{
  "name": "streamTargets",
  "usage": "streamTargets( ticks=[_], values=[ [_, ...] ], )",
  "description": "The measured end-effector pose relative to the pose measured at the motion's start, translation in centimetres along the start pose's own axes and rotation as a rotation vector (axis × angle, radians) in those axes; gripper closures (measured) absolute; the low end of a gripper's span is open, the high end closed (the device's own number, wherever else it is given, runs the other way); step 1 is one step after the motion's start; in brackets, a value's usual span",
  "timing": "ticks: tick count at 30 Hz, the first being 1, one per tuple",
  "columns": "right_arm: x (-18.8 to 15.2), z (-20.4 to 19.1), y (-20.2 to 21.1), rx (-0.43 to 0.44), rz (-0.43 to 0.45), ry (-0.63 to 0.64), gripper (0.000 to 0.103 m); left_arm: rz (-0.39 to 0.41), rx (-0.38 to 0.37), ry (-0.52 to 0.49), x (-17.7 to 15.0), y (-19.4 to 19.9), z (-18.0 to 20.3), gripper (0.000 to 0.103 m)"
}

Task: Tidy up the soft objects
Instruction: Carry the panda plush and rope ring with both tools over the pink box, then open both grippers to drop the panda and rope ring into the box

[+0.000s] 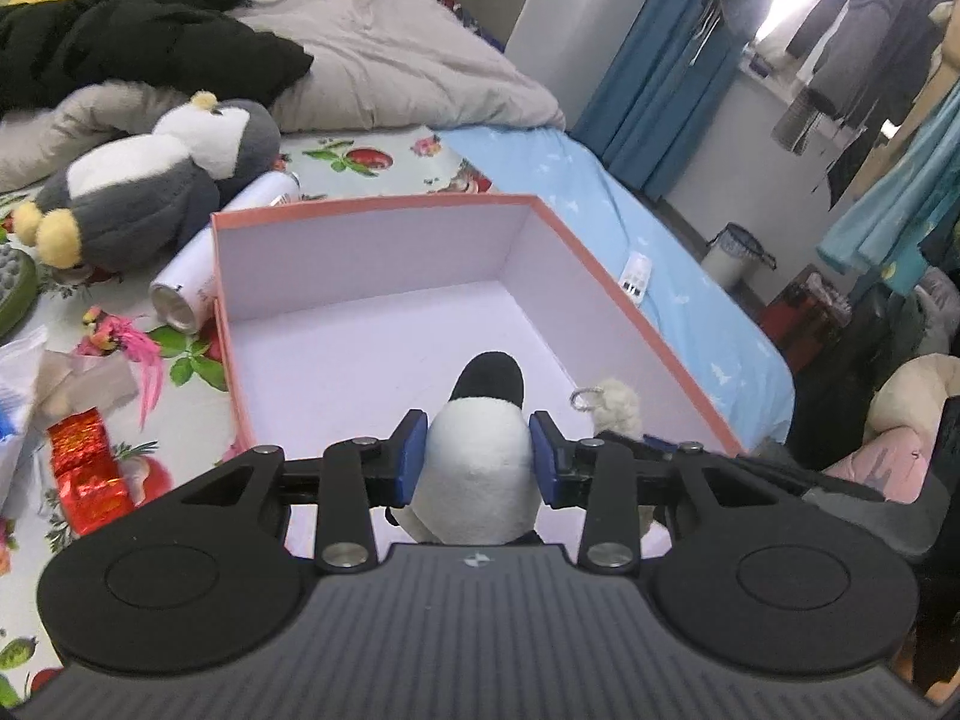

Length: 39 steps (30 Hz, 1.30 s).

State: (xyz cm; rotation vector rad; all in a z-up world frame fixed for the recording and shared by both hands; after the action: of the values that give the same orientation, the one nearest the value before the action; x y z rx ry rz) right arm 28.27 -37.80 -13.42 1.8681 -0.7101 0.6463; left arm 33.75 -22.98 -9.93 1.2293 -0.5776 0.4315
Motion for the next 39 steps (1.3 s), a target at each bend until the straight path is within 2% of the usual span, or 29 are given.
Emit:
streamTargets(
  ticks=[6,12,14,16,18,20,22,39],
  values=[
    [-0.8,2.2,-3.3,-0.001,-0.068,-0.029,0.089,-0.050,0.023,-0.017,0.4,-3.8,0.1,0.060],
    [-1.4,2.8,-3.6,0.017,-0.084,-0.054,0.086,-0.092,0.034,-0.027,-0.2,-5.0,0.0,0.058],
    [-1.4,2.8,-3.1,0.017,-0.078,-0.055,0.086,-0.086,0.038,-0.023,-0.3,-4.6,0.0,0.054],
    [-1.3,2.7,-2.6,0.006,-0.068,-0.048,0.085,-0.080,0.046,-0.026,-0.4,-4.1,0.0,0.045],
    [-1.2,2.5,-1.9,0.005,-0.057,-0.057,0.085,-0.069,0.047,-0.031,-0.4,-3.2,0.0,0.038],
    [-1.1,2.3,-1.2,0.004,-0.044,-0.064,0.077,-0.057,0.053,-0.035,-0.4,-2.1,0.0,0.027],
    [-1.0,1.7,-0.2,0.001,-0.025,-0.054,0.077,-0.040,0.060,-0.038,-0.5,-0.8,-0.1,0.020],
    [-2.1,-4.5,8.4,0.022,0.097,0.013,0.077,0.075,0.084,-0.031,-3.3,11.8,-2.3,0.017]
  ],
)
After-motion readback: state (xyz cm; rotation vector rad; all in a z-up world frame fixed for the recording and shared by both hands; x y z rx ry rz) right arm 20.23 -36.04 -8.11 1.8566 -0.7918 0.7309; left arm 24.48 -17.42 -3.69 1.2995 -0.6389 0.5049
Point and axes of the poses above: each gripper's, at about its wrist camera, not at the fingertips, and y roughly against the way its jaws point, z to its right, x to its top, the point moved 4 cm from there along -y, roughly the way its jaws point, and after that the axes turned 8 degrees about x, right-handed, at the moved point
